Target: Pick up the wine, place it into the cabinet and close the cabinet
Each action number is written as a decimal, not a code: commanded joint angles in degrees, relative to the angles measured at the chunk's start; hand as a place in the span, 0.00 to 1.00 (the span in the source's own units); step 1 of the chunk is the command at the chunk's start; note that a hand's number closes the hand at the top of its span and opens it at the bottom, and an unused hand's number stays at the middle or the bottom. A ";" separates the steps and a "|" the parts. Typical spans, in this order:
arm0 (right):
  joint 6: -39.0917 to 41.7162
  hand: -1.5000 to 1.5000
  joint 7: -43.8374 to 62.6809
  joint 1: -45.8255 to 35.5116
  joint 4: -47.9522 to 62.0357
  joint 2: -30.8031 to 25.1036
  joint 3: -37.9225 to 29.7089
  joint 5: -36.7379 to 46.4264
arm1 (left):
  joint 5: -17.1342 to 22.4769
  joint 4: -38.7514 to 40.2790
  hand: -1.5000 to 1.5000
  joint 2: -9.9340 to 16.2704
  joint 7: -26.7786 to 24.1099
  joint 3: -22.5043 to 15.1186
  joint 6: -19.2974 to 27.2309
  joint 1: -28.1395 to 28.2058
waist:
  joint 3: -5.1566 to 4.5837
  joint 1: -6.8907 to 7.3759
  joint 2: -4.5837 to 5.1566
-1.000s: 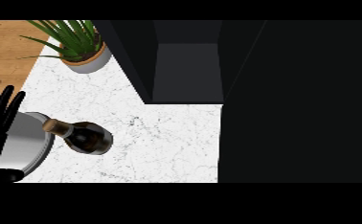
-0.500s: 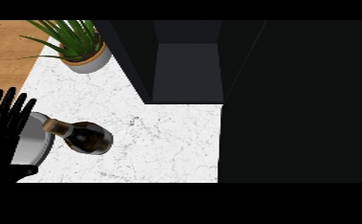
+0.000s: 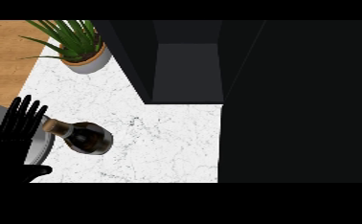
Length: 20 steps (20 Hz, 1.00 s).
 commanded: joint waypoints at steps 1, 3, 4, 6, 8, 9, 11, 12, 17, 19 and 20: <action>-2.43 0.00 4.33 -2.23 -3.63 -0.15 0.04 -0.01 | -4.61 5.42 0.00 -1.07 -4.56 -1.79 0.32 -1.37 | -0.17 0.02 0.09; -1.04 0.00 2.35 -2.18 -0.65 -0.04 0.94 1.47 | -4.15 5.93 0.00 -1.25 -7.17 -0.86 -1.09 1.28 | -0.16 0.15 0.08; 2.06 0.00 -1.77 1.19 0.46 -0.32 -1.22 -1.19 | -5.56 6.79 0.00 -1.07 -8.77 -1.40 -1.88 1.85 | -0.15 0.06 0.07; -0.14 0.00 0.88 -3.11 1.92 -0.46 -1.18 -0.28 | -7.27 13.87 0.00 0.53 -12.13 -0.96 -2.21 -2.06 | -0.17 0.04 0.12; -0.11 0.00 3.70 -2.06 -1.49 -1.82 -4.10 -4.53 | -6.11 17.54 0.00 0.78 -10.93 -1.14 -1.85 -5.32 | -0.16 -0.11 0.11; 0.25 0.00 2.01 -3.29 0.69 -1.65 -3.87 -3.19 | -8.07 22.49 0.00 0.81 -13.40 -1.73 -1.94 -7.78 | -0.18 -0.23 0.16; 0.60 0.00 -0.27 1.29 -1.17 1.61 2.50 3.06 | -8.86 26.72 0.00 2.31 -17.08 -0.88 -3.62 -7.39 | -0.19 -0.25 0.14; -0.76 0.00 4.13 -4.88 -0.30 -1.99 -4.82 -4.16 | -8.22 22.05 0.00 0.39 -15.88 -2.22 -2.72 -5.15 | -0.16 0.05 0.10; 0.99 0.00 -2.40 1.53 -0.38 1.74 0.91 2.24 | -10.22 30.61 0.00 1.94 -18.70 -3.22 -2.61 -10.56 | -0.16 -0.18 0.10; -0.01 0.00 0.66 0.93 -2.47 1.73 2.28 2.44 | -10.32 31.66 0.00 2.88 -19.46 -3.73 -4.23 -10.22 | -0.16 -0.07 0.08; 0.02 0.00 1.97 -2.69 0.41 -0.52 -2.61 -1.26 | -11.13 35.14 0.00 2.86 -20.78 -3.70 -2.60 -12.84 | -0.16 -0.08 0.12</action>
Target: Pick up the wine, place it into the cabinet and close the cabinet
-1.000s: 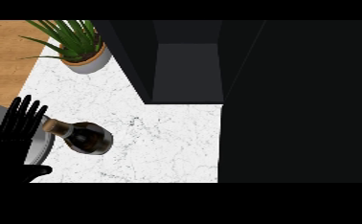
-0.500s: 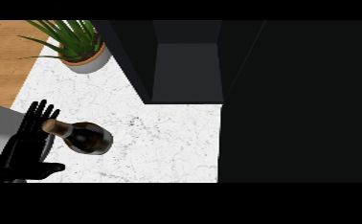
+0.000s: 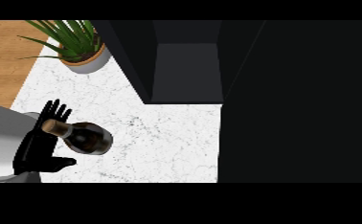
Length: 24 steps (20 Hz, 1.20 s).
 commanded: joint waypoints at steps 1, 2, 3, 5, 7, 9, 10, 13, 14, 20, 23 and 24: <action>3.12 0.00 -2.94 1.99 1.44 -1.44 -3.25 -2.68 | -4.56 10.79 0.00 0.18 -10.29 -1.03 -0.37 -2.16 | -0.06 -0.27 0.11; 1.52 0.00 -1.54 2.39 0.44 -0.07 -1.30 -0.36 | -2.94 7.73 0.00 -0.67 -6.81 -1.58 1.38 -2.15 | -0.03 -0.01 0.02; 1.36 0.00 -0.80 2.01 -0.57 0.32 1.12 1.16 | -3.35 14.98 0.00 1.15 -8.51 -0.72 -0.32 -6.31 | -0.07 -0.23 0.09; -0.06 0.00 1.23 -2.11 1.53 -0.75 -1.79 -1.18 | -4.87 17.26 0.00 0.74 -11.17 -1.92 -0.35 -6.58 | -0.08 -0.18 0.13; 1.00 0.00 1.19 -2.63 1.57 -2.44 -5.32 -4.02 | -4.46 14.47 0.00 0.26 -10.30 -2.76 0.71 -5.21 | -0.04 -0.02 0.06; 0.86 0.00 -0.50 1.99 -1.39 0.66 0.24 0.35 | -7.46 23.08 0.00 -0.87 -15.94 -2.74 4.24 -10.10 | -0.15 -0.86 0.27; 0.52 0.00 -0.06 2.46 -2.64 0.91 1.40 2.16 | -5.37 20.98 0.00 0.53 -14.94 -2.58 -0.15 -6.47 | -0.08 -0.25 0.09; -0.96 0.00 3.44 -2.27 -2.18 -1.29 -2.65 -1.73 | -4.41 23.48 0.00 -1.69 -15.04 -2.00 1.87 -9.87 | -0.11 -0.36 0.15; 0.20 0.00 0.12 0.11 -0.31 0.44 0.19 1.42 | -5.02 25.25 0.00 -1.38 -16.08 -2.48 1.13 -9.99 | -0.10 -0.35 0.16; 0.99 0.00 -0.35 1.53 -1.02 0.17 -0.45 0.38 | -1.68 24.71 0.00 0.08 -14.65 -1.42 -5.75 -9.30 | -0.10 -0.34 0.11; -0.48 0.00 2.16 -1.14 -1.46 -0.42 -1.28 -0.37 | -3.08 26.82 0.00 -0.27 -17.83 -2.27 -5.37 -9.59 | -0.14 -0.44 0.20; -0.12 0.00 1.87 -0.94 -1.57 -0.15 -0.13 0.12 | -3.67 28.81 0.00 0.84 -19.51 -2.39 -6.99 -8.08 | -0.18 -0.53 0.27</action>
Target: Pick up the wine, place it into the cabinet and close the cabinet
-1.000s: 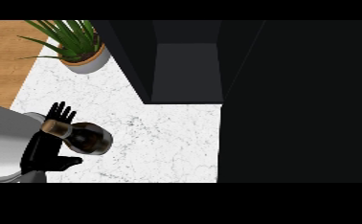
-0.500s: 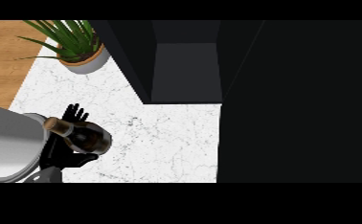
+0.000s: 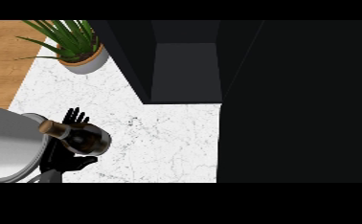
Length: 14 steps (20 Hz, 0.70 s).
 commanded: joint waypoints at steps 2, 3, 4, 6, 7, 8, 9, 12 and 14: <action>0.70 0.00 -2.79 0.04 3.40 0.70 0.32 1.68 | 0.05 1.74 0.00 -1.33 -5.03 -0.63 -5.76 -1.61 | 0.02 0.09 0.03; 1.05 0.00 -2.55 1.15 1.24 0.35 -0.73 -0.32 | -0.14 4.57 1.00 -0.08 -5.84 -0.25 -7.04 -1.54 | -0.03 -0.31 0.11; 0.23 0.00 -3.46 -0.69 4.37 1.65 1.88 3.35 | 0.17 2.52 1.00 -0.11 -5.29 -0.64 -7.93 -1.22 | 0.00 0.21 0.05; 0.85 0.00 -1.53 -1.71 2.24 -0.87 -2.95 -2.19 | -0.53 2.70 1.00 0.34 -6.99 -1.16 -8.01 -0.71 | 0.00 -0.01 0.05; -0.42 0.00 0.10 0.31 -1.36 0.56 0.60 0.66 | -0.93 3.37 1.00 -2.08 -7.98 -1.55 -6.20 -0.95 | -0.04 -0.29 0.04; 0.63 0.00 -2.72 -0.57 2.88 0.30 -0.85 0.71 | -0.87 2.94 1.00 -0.72 -8.45 -1.72 -8.39 0.05 | -0.01 0.02 0.07; 2.19 0.00 -4.14 2.10 1.40 0.17 -0.81 -0.17 | 0.31 4.68 1.00 0.30 -5.00 -0.71 -8.71 -2.84 | -0.01 -0.37 0.08; 1.44 0.00 -2.08 -0.62 2.29 -0.74 -2.13 -1.36 | -1.47 4.81 1.00 -1.25 -8.59 -2.22 -7.42 -1.28 | -0.04 -0.20 0.15; 1.28 0.00 -4.68 -1.41 5.50 0.05 -1.71 1.41 | -2.36 3.21 1.00 -2.57 -10.19 -3.48 -6.71 0.19 | 0.01 0.17 0.08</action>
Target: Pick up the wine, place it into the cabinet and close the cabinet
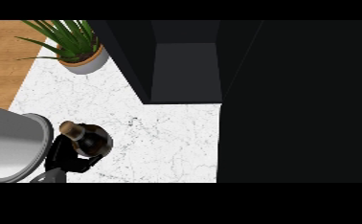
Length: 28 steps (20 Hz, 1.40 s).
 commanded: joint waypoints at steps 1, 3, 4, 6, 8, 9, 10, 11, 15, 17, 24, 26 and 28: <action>0.87 0.00 0.42 2.08 -1.15 -0.19 0.29 -1.11 | -1.47 0.64 1.00 -0.48 -6.99 -1.68 -7.46 0.95 | -0.17 -0.18 0.07; 0.33 0.00 -0.93 1.64 -0.54 0.26 -0.26 0.08 | -1.38 2.09 1.00 0.84 -8.50 -1.06 -7.10 0.48 | -0.22 -0.33 0.22; 0.53 0.00 0.19 2.00 -1.27 0.16 0.66 -0.30 | -1.58 2.51 1.00 0.11 -8.46 -1.45 -7.41 0.89 | -0.24 -0.38 0.22; 0.28 0.00 -1.42 1.31 0.25 0.63 0.70 1.44 | -2.28 1.25 1.00 -1.90 -9.85 -2.36 -3.20 2.94 | -0.13 0.21 0.03; 0.83 0.00 -1.50 3.37 -1.26 -0.23 -2.17 -1.19 | -3.76 -4.52 1.00 -6.28 -13.04 -4.65 3.41 9.15 | -0.02 0.77 -0.25; -0.78 0.00 2.04 1.78 -3.18 0.01 0.14 0.33 | -4.34 -5.51 1.00 -8.62 -14.64 -5.24 6.72 11.43 | -0.04 1.08 -0.31; 0.06 0.00 0.39 2.44 -1.37 -0.22 -1.33 -0.66 | -4.21 -7.51 1.00 -9.74 -14.84 -5.40 9.28 13.07 | 0.02 1.26 -0.36; 1.83 0.00 -3.02 2.26 2.17 -0.65 -2.76 -1.25 | -3.11 -8.84 1.00 -8.99 -13.76 -4.98 8.04 12.90 | 0.03 1.17 -0.26; -0.47 0.00 -0.03 1.02 0.06 0.55 -0.20 0.65 | -0.89 -16.75 1.00 -10.49 -10.13 -5.76 8.38 14.61 | 0.03 1.30 -0.34; 0.83 0.00 -2.49 1.94 2.39 -0.03 -1.59 1.29 | -0.35 -19.42 1.00 -9.88 -9.66 -6.76 5.40 16.78 | 0.05 1.36 -0.32; -0.23 0.00 -1.19 1.34 0.77 0.85 0.11 2.16 | 2.49 -38.88 1.00 -13.19 -3.50 -11.62 5.95 25.15 | 0.05 1.43 -0.34; 3.25 0.00 -5.36 5.43 2.97 0.15 -2.63 -1.53 | 4.20 -45.34 1.00 -15.08 1.26 -14.89 8.47 26.46 | 0.11 1.16 -0.38; -0.87 0.00 1.02 2.02 -2.22 1.07 0.51 0.54 | 6.23 -52.77 1.00 -14.32 7.19 -15.12 8.03 30.07 | 0.03 1.19 -0.35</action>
